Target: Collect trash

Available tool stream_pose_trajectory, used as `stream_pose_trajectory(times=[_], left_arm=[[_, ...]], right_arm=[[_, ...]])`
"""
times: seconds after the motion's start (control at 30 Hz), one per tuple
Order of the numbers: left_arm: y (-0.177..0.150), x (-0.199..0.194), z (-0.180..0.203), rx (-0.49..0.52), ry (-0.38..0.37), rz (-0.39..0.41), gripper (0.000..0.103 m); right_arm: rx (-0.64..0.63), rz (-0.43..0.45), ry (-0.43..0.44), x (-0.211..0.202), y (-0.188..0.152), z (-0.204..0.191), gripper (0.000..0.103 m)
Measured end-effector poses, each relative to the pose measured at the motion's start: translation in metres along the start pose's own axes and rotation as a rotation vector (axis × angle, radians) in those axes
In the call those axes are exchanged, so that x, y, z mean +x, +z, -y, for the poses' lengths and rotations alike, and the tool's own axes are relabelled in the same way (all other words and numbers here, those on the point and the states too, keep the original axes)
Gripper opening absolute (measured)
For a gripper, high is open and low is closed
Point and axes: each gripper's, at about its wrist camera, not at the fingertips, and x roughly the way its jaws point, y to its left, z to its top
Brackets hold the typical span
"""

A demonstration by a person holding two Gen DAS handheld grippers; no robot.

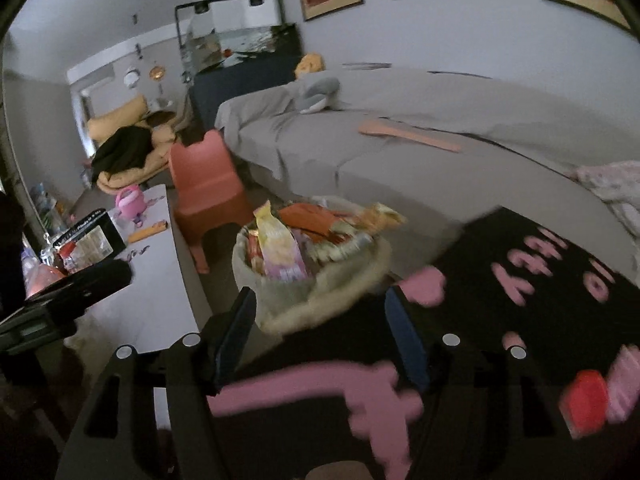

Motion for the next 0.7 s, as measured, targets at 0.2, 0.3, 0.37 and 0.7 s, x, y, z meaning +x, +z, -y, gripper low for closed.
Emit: stream_pose_trajectory(times=[0.2, 0.3, 0.37, 0.7], left_arm=[[-0.022, -0.021, 0.054, 0.147, -0.044, -0.011, 0.093], [-0.031, -0.034, 0.072, 0.197, 0.002, 0.029, 0.093], [-0.034, -0.043, 0.078, 0.214, 0.017, 0.053, 0.093], [-0.04, -0.07, 0.089, 0.253, 0.086, 0.117, 0.093]], right_arm=[[0.055, 0.008, -0.099, -0.067, -0.05, 0.008, 0.066], [0.082, 0.026, -0.172, -0.09, -0.073, 0.008, 0.067], [0.112, 0.047, -0.201, -0.104, -0.086, 0.008, 0.067], [0.109, 0.144, -0.286, -0.136, -0.101, -0.003, 0.067]])
